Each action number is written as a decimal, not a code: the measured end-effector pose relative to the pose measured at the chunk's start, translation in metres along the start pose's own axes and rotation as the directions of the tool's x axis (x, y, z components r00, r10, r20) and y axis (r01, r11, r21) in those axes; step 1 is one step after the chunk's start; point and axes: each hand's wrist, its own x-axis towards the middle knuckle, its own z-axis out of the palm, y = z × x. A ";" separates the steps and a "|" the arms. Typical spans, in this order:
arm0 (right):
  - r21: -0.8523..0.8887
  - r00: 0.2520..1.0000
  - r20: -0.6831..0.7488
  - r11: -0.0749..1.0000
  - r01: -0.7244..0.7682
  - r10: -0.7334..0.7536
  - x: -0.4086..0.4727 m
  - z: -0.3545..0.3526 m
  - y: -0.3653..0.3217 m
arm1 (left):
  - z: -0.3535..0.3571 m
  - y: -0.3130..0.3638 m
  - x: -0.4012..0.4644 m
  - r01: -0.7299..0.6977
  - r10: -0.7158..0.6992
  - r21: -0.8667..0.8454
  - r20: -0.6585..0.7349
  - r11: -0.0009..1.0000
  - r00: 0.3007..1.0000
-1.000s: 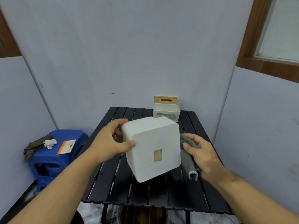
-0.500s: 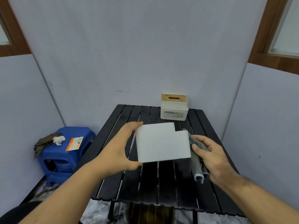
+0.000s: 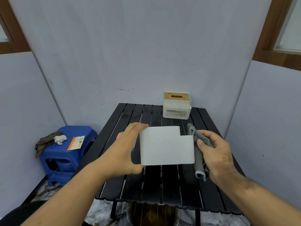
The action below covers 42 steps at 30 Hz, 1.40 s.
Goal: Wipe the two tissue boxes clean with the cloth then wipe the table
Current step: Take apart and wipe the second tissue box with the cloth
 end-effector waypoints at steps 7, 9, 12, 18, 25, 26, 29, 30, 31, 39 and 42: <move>-0.109 0.997 0.061 0.993 0.051 -0.044 -0.016 -0.007 -0.003 | 0.007 -0.005 -0.016 -0.031 0.030 0.069 0.016 0.997 0.999; -0.116 0.996 0.084 0.992 0.053 -0.043 -0.023 -0.009 -0.002 | 0.009 -0.007 -0.023 -0.015 0.015 0.116 0.006 0.993 1.000; -0.119 0.991 0.125 0.991 0.052 -0.037 -0.036 -0.010 -0.001 | 0.015 -0.013 -0.034 0.038 -0.030 0.182 -0.042 0.983 0.999; -0.057 0.982 0.189 0.998 0.041 -0.030 -0.064 -0.003 0.006 | 0.031 -0.012 -0.054 0.136 -0.137 -0.022 -0.080 0.990 0.987; -0.141 0.955 0.297 0.988 0.064 -0.019 -0.086 0.011 0.024 | 0.058 0.013 -0.054 0.410 -0.510 -0.394 -0.192 0.823 0.839; -0.155 0.951 0.307 0.985 0.075 -0.024 -0.087 0.013 0.025 | 0.060 0.015 -0.053 0.430 -0.525 -0.386 -0.185 0.816 0.831; -0.141 0.945 0.326 0.988 0.055 -0.006 -0.086 0.016 0.026 | 0.060 0.017 -0.048 0.468 -0.556 -0.373 -0.172 0.801 0.813; -0.127 0.942 0.335 0.991 0.030 0.014 -0.085 0.017 0.024 | 0.059 0.016 -0.047 0.480 -0.567 -0.376 -0.165 0.793 0.807; -0.120 0.939 0.343 0.993 0.004 0.038 -0.082 0.016 0.022 | 0.058 0.014 -0.046 0.492 -0.580 -0.384 -0.156 0.782 0.800; -0.254 0.993 0.116 0.966 0.048 -0.019 -0.026 0.001 0.011 | 0.050 -0.010 -0.034 0.506 -0.586 -0.401 -0.101 0.763 0.804; -0.427 0.884 0.353 0.788 0.444 -0.308 -0.022 0.006 0.011 | 0.050 -0.011 -0.026 0.493 -0.570 -0.393 -0.104 0.776 0.815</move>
